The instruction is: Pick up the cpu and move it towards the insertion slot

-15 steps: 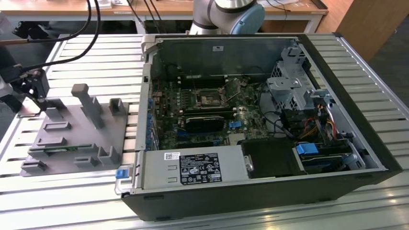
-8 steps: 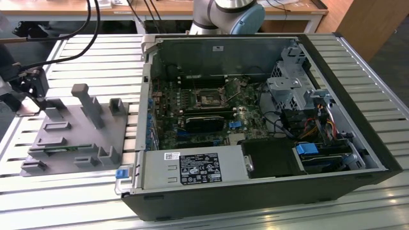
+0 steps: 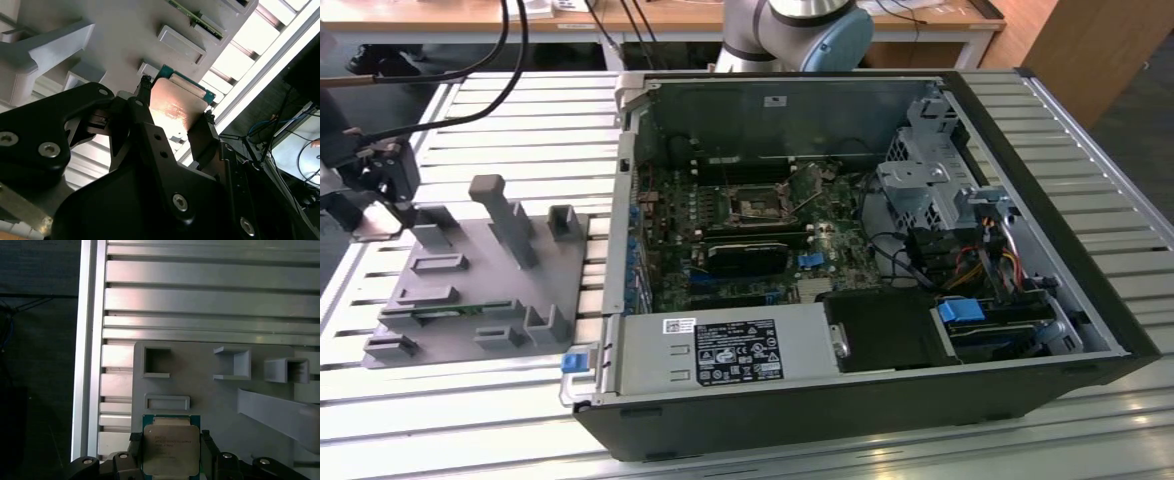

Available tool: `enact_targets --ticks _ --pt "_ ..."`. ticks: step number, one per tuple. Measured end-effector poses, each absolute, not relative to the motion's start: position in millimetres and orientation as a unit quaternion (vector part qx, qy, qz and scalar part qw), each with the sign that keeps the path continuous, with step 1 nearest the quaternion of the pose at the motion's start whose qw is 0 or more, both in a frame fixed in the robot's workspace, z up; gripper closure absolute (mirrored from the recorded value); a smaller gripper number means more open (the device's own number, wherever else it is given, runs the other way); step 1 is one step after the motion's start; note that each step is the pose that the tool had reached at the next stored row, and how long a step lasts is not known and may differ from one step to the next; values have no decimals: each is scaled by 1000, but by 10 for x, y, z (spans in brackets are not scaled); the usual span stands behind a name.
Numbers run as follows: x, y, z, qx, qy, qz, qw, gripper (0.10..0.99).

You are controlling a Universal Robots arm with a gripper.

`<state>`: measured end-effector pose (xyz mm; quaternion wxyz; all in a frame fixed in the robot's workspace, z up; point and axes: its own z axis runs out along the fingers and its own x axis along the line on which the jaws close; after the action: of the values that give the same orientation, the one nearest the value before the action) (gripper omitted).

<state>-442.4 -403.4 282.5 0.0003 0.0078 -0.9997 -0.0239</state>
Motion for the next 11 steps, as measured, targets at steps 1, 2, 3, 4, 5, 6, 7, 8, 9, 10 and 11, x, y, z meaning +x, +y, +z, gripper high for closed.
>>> enact_targets --ticks 1,2,3,4,5,6,7,8,9,10,11 --pt "-4424 -4034 2830 8 -1000 -24 0 541" --pt "-4424 -4033 2834 8 -1000 -24 0 541" --pt "-4424 -4034 2837 8 -1000 -24 0 541" --pt "-4424 -4034 2840 8 -1000 -24 0 541" --pt "-4424 -4033 2844 8 -1000 -24 0 541" --pt "-4425 -4034 2848 8 -1000 -24 0 541" --pt "-4424 -4033 2851 8 -1000 -24 0 541" --pt "-4425 -4034 2855 8 -1000 -24 0 541" --pt "-4425 -4034 2860 8 -1000 -24 0 541" --pt "-4425 -4034 2864 8 -1000 -24 0 541" --pt "-4424 -4034 2868 8 -1000 -24 0 541"
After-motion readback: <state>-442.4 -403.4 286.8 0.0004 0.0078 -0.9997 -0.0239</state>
